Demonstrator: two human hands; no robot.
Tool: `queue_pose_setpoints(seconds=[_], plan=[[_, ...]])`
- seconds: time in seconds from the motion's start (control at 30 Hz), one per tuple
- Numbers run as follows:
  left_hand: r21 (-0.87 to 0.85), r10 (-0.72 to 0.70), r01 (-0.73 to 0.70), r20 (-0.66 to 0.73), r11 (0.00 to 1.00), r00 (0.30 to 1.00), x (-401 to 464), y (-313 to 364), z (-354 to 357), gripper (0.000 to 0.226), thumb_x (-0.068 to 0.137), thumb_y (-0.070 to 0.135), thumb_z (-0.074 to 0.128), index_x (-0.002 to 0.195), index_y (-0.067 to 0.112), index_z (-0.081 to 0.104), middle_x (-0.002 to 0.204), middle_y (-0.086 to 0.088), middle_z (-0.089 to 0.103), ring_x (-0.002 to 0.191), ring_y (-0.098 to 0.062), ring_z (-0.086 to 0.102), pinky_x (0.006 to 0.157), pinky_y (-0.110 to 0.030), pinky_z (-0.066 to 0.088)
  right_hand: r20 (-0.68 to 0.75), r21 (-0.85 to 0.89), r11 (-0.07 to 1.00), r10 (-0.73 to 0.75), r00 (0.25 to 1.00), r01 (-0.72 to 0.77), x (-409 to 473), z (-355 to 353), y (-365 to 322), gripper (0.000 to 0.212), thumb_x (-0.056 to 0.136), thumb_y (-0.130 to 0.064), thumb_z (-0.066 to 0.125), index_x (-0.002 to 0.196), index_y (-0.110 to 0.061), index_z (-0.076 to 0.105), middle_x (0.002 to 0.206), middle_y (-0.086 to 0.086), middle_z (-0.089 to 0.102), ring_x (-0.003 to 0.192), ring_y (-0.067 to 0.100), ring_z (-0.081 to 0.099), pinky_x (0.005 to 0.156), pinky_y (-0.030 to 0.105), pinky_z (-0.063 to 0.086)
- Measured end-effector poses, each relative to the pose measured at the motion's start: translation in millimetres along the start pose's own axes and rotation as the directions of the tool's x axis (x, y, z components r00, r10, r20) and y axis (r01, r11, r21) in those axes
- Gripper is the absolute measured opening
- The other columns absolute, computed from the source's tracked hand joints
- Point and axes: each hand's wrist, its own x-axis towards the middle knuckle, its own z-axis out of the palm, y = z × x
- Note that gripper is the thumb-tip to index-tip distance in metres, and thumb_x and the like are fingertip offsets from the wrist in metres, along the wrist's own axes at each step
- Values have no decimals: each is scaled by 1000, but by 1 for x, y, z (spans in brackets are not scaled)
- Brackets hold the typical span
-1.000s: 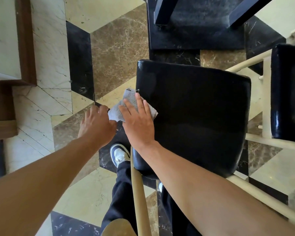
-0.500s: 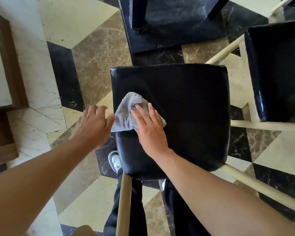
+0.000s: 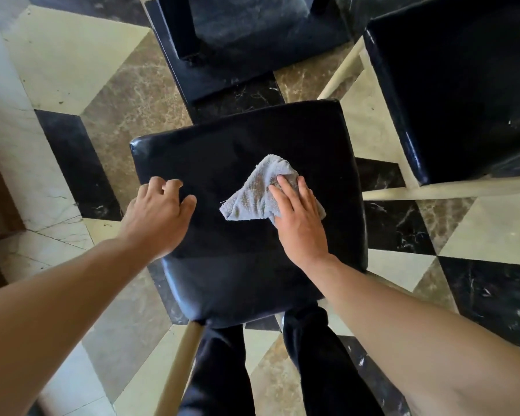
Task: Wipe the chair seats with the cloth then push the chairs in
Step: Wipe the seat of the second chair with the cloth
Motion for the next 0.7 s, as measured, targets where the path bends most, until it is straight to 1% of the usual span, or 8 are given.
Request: queue_pose_setpoints(seconds=[0.1, 0.27, 0.33, 0.43, 0.57, 0.7], plan=[[21, 44, -45, 14, 999, 999, 6, 24, 8, 51, 97, 48, 34, 137, 16, 41, 130, -14, 43, 123, -36, 39, 101, -51, 37, -18, 13, 999, 35, 999, -35, 1, -8, 22, 66, 93, -15, 67, 152, -15, 38, 163, 2, 28, 153, 35, 12, 125, 49, 16], [14, 49, -50, 24, 999, 998, 8, 55, 20, 48, 97, 46, 36, 134, 16, 43, 127, -13, 44, 120, -34, 40, 98, -49, 38, -37, 24, 999, 47, 998, -46, 2, -18, 50, 66, 92, -14, 67, 151, -14, 39, 163, 3, 29, 153, 36, 13, 124, 49, 16], [8, 58, -59, 35, 998, 998, 9, 68, 26, 49, 97, 46, 36, 135, 16, 43, 128, -12, 44, 121, -33, 39, 99, -48, 38, -52, 33, 997, 66, 996, -64, 1, -24, 62, 64, 92, -14, 67, 151, -14, 40, 163, 3, 30, 153, 36, 15, 123, 50, 19], [-16, 53, -52, 50, 999, 997, 8, 84, 34, 49, 97, 47, 35, 136, 18, 42, 131, -10, 43, 123, -31, 37, 101, -46, 37, -109, 107, 983, 161, 981, -149, 1, -29, 71, 58, 95, -12, 63, 149, -14, 43, 162, 2, 32, 152, 34, 18, 122, 49, 25], [-38, 71, -69, 56, 997, 996, 5, 98, 42, 49, 97, 47, 35, 136, 18, 42, 132, -9, 43, 124, -30, 37, 102, -45, 37, -138, 213, 944, 283, 949, -251, 2, -29, 72, 56, 96, -11, 60, 149, -16, 43, 162, 1, 32, 152, 33, 17, 122, 49, 26], [-39, 78, -76, 69, 996, 995, 2, 101, 43, 49, 97, 47, 35, 136, 18, 43, 131, -9, 43, 123, -30, 38, 101, -45, 38, -148, 263, 884, 434, 889, -388, -1, -29, 77, 55, 97, -13, 58, 149, -18, 42, 163, 0, 29, 153, 31, 17, 117, 54, 32]])
